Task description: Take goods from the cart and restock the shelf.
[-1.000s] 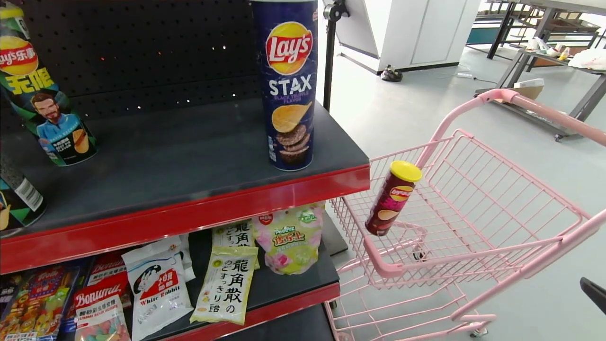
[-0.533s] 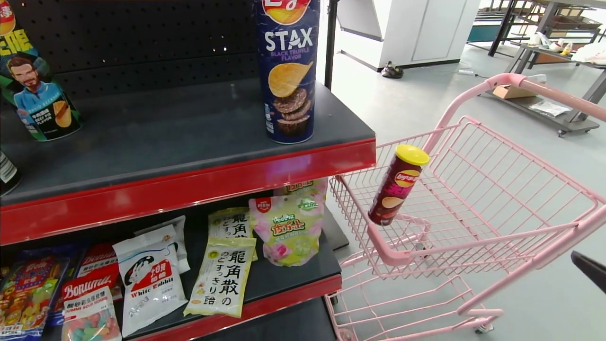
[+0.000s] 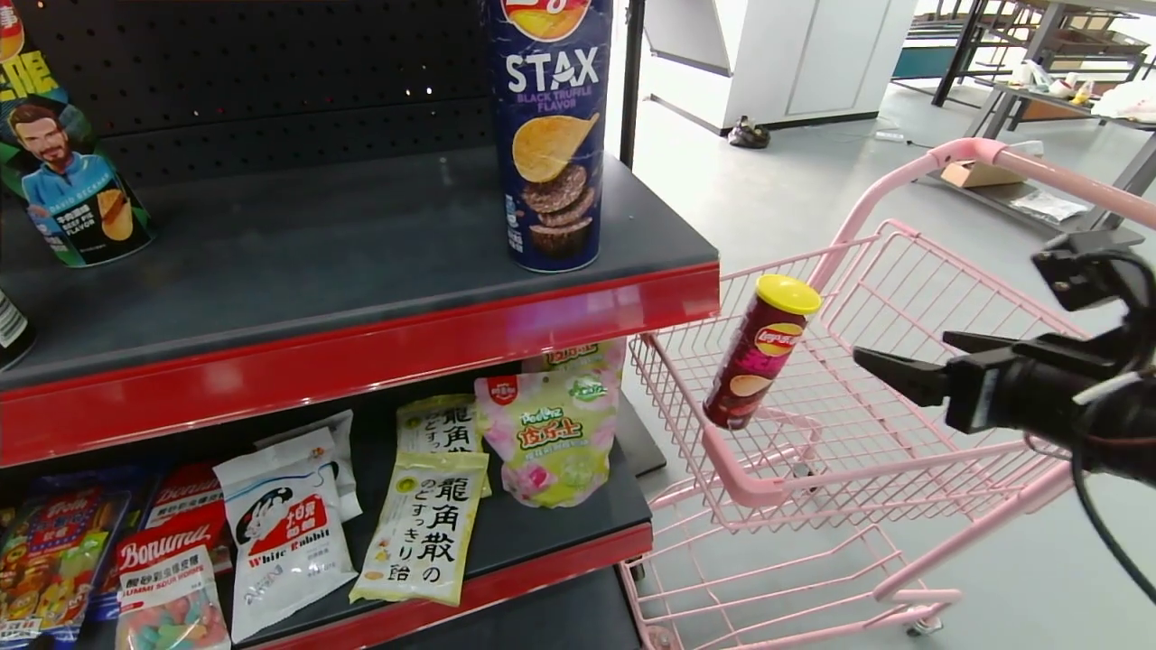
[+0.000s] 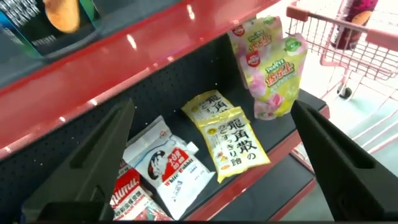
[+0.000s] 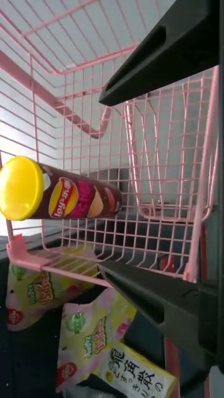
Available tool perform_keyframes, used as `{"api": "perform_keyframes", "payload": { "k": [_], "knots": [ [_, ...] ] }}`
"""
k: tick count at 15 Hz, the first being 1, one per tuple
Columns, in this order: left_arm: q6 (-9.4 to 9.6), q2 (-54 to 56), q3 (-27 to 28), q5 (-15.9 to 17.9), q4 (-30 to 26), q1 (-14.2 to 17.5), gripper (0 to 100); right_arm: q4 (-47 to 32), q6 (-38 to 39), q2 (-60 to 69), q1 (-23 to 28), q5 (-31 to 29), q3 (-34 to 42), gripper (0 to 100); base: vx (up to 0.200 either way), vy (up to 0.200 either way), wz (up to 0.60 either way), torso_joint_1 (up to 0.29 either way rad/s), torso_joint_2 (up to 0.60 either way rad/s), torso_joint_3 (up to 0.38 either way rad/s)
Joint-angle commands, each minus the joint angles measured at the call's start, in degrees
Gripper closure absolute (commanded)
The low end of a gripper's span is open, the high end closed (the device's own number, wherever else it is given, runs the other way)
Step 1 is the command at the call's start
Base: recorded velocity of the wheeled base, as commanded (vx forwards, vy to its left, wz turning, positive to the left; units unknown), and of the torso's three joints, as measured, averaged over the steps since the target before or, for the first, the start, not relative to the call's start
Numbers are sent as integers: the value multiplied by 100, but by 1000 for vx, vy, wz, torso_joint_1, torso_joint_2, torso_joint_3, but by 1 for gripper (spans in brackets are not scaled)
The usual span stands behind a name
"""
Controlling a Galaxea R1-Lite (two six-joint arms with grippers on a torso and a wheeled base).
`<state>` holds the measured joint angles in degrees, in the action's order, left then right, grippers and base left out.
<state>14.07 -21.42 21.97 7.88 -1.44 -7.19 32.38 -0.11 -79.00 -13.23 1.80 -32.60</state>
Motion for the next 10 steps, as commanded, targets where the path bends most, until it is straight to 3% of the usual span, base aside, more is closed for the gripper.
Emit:
{"api": "perform_keyframes", "payload": {
  "k": [1, 4, 7, 10],
  "knots": [
    [8, -310, 220, -49, -6, 7, 0, 559, 231, -1478, -180, -22, -265, 0, 0, 0, 0, 0, 0, 0],
    [8, -530, 343, -146, -6, 7, 0, 1245, 283, -2050, -207, -40, -379, 0, 0, 0, 0, 0, 0, 0],
    [17, -530, 317, -155, -6, 7, 0, 1280, 450, -2225, -347, -40, -511, 0, 0, 0, 0, 0, 0, 0],
    [17, -539, 317, -181, -14, 7, 0, 1297, 661, -2753, -374, -541, -1047, 0, 0, 0, 0, 0, 0, 0]
  ]
}}
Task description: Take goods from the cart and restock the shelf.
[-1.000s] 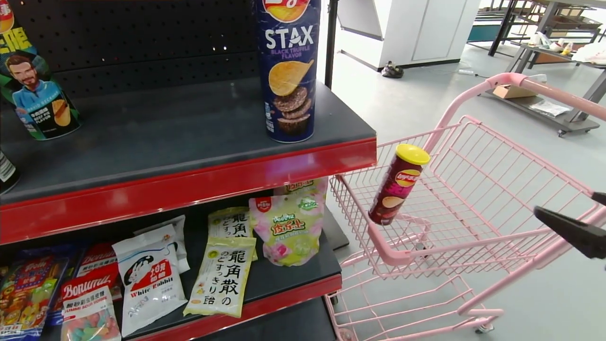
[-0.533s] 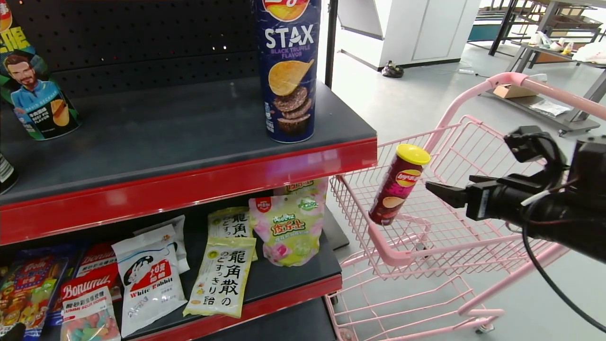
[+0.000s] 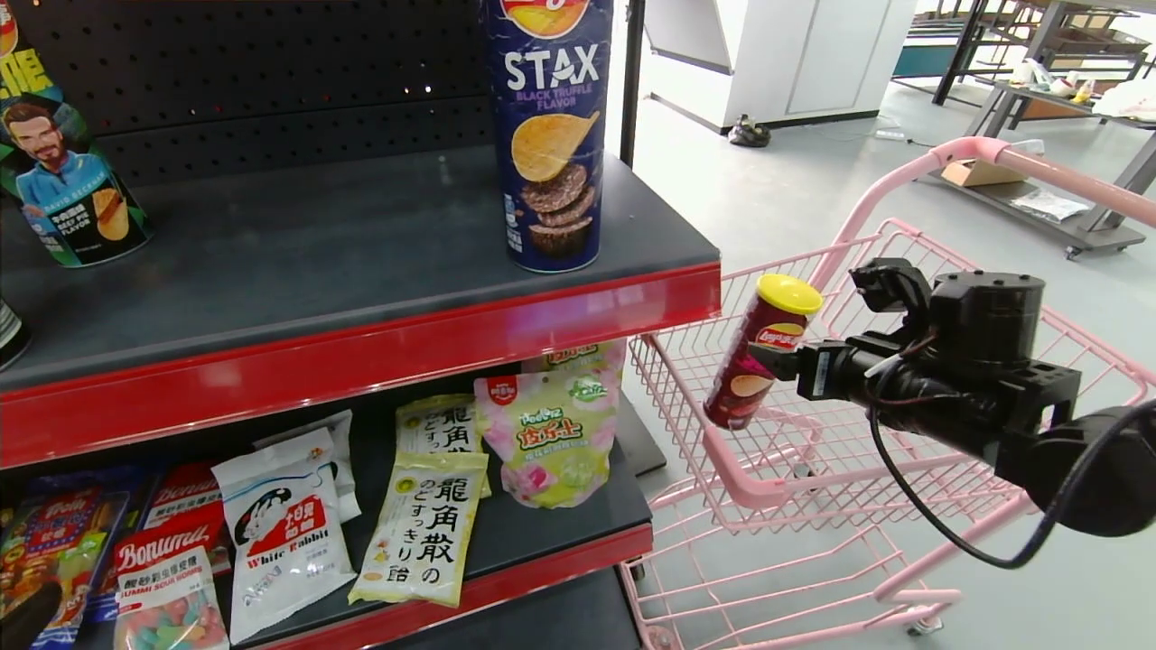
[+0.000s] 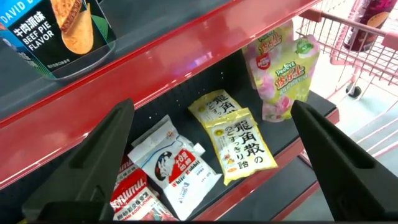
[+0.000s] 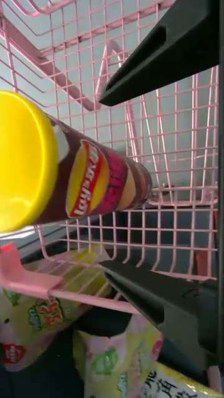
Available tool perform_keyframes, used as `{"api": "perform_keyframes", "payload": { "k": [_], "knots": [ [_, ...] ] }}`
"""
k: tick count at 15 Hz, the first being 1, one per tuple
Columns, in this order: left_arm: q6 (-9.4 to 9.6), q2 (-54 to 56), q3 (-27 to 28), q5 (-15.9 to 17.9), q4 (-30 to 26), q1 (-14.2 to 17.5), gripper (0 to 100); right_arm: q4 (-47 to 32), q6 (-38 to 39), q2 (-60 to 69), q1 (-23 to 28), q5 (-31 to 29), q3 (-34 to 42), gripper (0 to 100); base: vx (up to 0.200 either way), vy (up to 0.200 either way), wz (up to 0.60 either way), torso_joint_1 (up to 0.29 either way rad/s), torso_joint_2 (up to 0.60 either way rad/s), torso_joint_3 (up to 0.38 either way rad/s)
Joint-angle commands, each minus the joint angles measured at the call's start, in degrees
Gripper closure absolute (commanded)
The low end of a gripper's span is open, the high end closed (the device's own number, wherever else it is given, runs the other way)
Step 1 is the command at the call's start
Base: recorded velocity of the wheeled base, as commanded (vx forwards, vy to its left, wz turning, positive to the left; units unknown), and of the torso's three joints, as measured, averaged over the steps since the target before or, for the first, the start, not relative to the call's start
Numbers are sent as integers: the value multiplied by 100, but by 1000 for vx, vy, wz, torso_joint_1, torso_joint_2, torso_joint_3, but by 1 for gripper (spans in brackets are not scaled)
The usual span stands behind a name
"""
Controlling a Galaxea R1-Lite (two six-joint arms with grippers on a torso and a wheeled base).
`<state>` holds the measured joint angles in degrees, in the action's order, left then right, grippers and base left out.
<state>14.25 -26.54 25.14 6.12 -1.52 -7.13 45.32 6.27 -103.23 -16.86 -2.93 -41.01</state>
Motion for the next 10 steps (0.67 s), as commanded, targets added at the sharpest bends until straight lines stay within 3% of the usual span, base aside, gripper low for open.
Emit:
{"api": "perform_keyframes", "payload": {
  "k": [1, 10],
  "knots": [
    [-1, -27, -9, -14, -6, 1, 0, 3, 59, -435, -10, -85, -329, 0, 0, 0, 0, 0, 0, 0],
    [-1, -167, 26, -76, 3, 1, 0, 3, 68, -1419, 51, -288, -1410, 0, 0, 0, 0, 0, 0, 0]
  ]
}}
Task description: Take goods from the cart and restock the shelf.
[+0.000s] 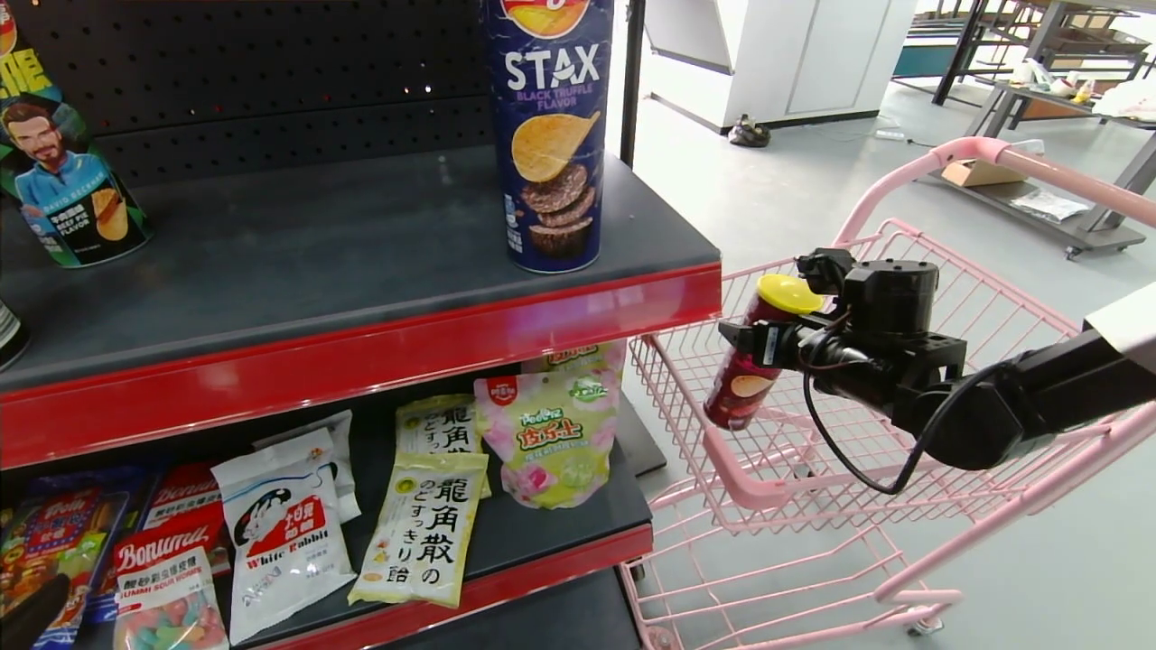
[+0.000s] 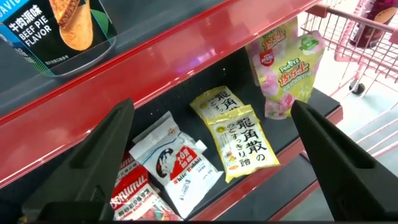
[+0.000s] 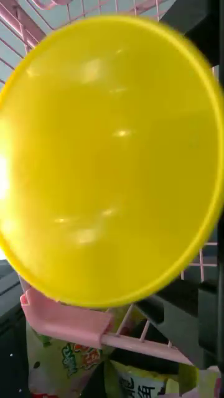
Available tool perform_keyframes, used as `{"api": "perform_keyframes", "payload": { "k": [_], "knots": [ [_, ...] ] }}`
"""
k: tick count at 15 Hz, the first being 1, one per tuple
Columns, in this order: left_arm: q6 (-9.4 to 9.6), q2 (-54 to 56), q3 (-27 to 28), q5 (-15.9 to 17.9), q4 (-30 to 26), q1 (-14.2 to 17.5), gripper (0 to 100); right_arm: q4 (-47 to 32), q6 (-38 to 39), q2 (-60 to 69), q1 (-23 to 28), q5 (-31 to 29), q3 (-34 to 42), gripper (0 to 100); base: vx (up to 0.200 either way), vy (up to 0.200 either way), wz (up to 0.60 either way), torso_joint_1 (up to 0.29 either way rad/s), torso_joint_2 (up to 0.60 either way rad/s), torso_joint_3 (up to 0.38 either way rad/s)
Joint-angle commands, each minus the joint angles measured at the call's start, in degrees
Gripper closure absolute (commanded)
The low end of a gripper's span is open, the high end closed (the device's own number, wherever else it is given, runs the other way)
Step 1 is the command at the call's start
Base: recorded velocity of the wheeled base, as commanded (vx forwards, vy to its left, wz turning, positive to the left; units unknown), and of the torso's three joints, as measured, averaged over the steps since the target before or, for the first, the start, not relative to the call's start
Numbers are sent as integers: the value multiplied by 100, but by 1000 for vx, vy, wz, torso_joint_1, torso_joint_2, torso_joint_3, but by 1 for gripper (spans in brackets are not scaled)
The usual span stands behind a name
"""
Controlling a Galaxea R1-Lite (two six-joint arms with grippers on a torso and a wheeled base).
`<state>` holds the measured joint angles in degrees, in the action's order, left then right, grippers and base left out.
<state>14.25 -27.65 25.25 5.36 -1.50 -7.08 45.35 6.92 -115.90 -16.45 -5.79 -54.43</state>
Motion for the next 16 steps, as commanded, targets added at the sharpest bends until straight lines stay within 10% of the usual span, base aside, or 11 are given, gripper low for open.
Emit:
{"api": "perform_keyframes", "payload": {
  "k": [1, 2, 3, 16],
  "knots": [
    [-1, -83, 15, 0, 1, -4, 0, 0, 2, -170, 10, 8, -59, 0, 0, 0, 0, 0, 0, 0],
    [-1, -109, 33, 0, 1, -4, 0, 0, 2, -232, 19, 8, -68, 0, 0, 0, 0, 0, 0, 0],
    [-1, -118, 33, 0, 1, -4, 0, 0, 2, -240, 27, -1, -68, 100, 0, 0, 0, 0, 0, 0],
    [377, -355, 103, -88, 9, -4, 0, -290, -974, 2203, 449, 25, 715, 100, 0, 0, 0, 0, 0, 0]
  ]
}}
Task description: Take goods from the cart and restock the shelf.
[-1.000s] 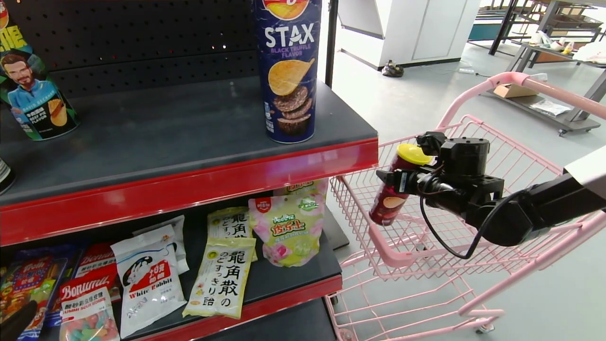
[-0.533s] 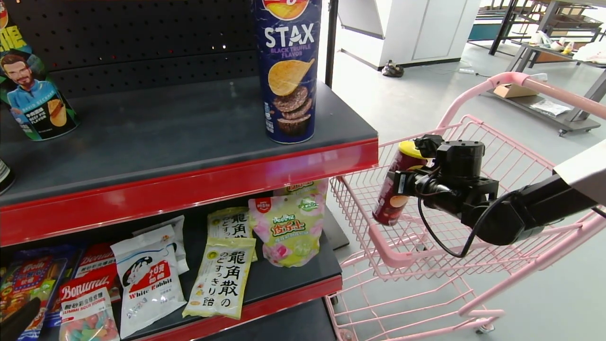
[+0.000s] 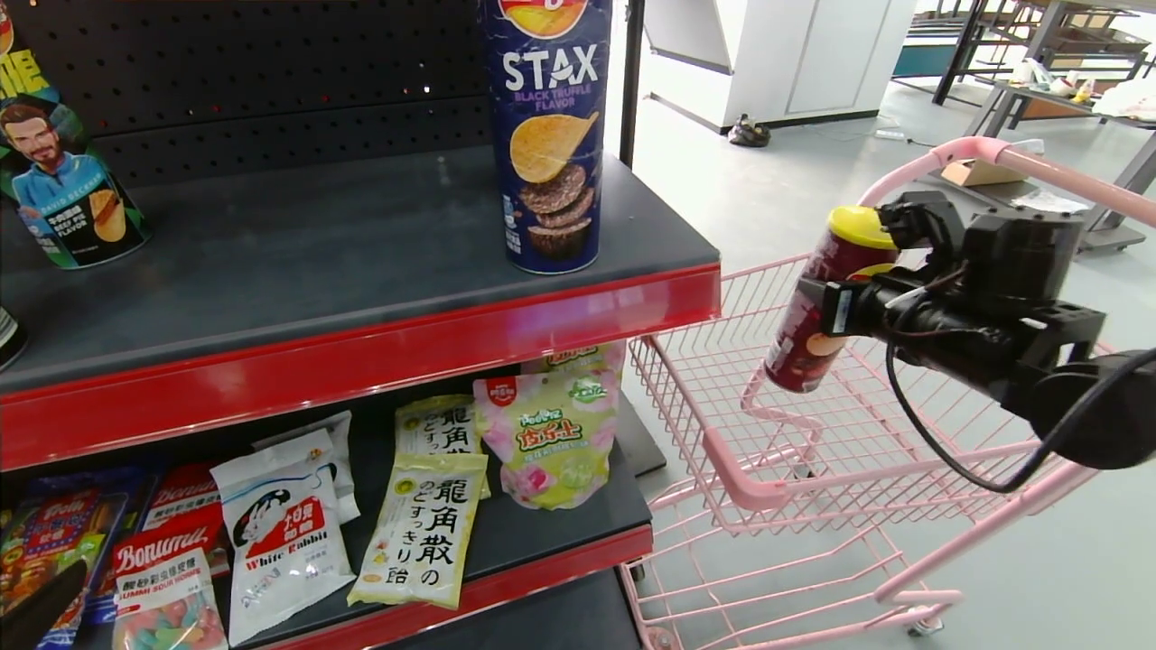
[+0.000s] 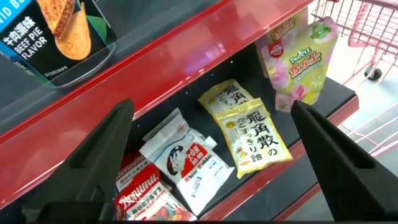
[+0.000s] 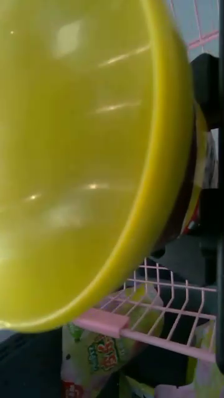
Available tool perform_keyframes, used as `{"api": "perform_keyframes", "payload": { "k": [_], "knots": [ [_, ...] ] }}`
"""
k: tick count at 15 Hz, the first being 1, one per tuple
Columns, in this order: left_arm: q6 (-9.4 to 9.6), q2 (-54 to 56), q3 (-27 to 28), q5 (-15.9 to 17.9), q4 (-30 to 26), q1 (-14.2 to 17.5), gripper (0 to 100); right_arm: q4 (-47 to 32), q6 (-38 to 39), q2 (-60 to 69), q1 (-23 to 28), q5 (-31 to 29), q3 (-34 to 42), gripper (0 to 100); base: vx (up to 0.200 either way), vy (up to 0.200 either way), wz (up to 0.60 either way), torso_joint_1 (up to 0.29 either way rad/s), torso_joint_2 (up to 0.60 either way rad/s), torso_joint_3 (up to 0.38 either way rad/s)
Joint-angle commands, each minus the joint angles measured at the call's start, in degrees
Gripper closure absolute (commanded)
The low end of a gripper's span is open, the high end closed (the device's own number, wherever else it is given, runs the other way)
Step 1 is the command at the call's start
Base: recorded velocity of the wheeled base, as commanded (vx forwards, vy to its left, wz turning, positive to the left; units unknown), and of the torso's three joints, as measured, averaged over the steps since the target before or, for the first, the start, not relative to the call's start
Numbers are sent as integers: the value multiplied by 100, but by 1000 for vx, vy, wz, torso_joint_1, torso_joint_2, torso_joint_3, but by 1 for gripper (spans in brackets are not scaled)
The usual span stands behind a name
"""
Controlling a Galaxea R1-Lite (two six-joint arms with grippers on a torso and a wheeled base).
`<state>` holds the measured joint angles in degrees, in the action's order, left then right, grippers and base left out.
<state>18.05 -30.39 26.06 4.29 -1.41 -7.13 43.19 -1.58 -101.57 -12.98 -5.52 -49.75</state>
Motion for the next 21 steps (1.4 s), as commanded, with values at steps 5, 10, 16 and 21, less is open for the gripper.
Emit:
{"api": "perform_keyframes", "payload": {
  "k": [5, 10, 16, 21],
  "knots": [
    [119, -90, 22, -34, 10, 1, 0, -2262, -299, 2871, -108, 25, 431, 100, 0, 0, 0, 0, 0, 0],
    [304, -63, 13, -34, 10, 1, 0, -2913, -334, 3741, -758, 16, 853, 100, -80, 0, 0, 2, 0, 0],
    [392, 60, -14, -34, 1, 1, 0, -2957, -439, 3688, -776, 51, 466, 100, -200, 0, 0, 0, 2, 3],
    [427, 104, -22, -25, 1, -8, 0, -2957, -624, 3636, -1040, 315, 501, 100, -160, 0, 0, 1, 3, 1]
  ]
}}
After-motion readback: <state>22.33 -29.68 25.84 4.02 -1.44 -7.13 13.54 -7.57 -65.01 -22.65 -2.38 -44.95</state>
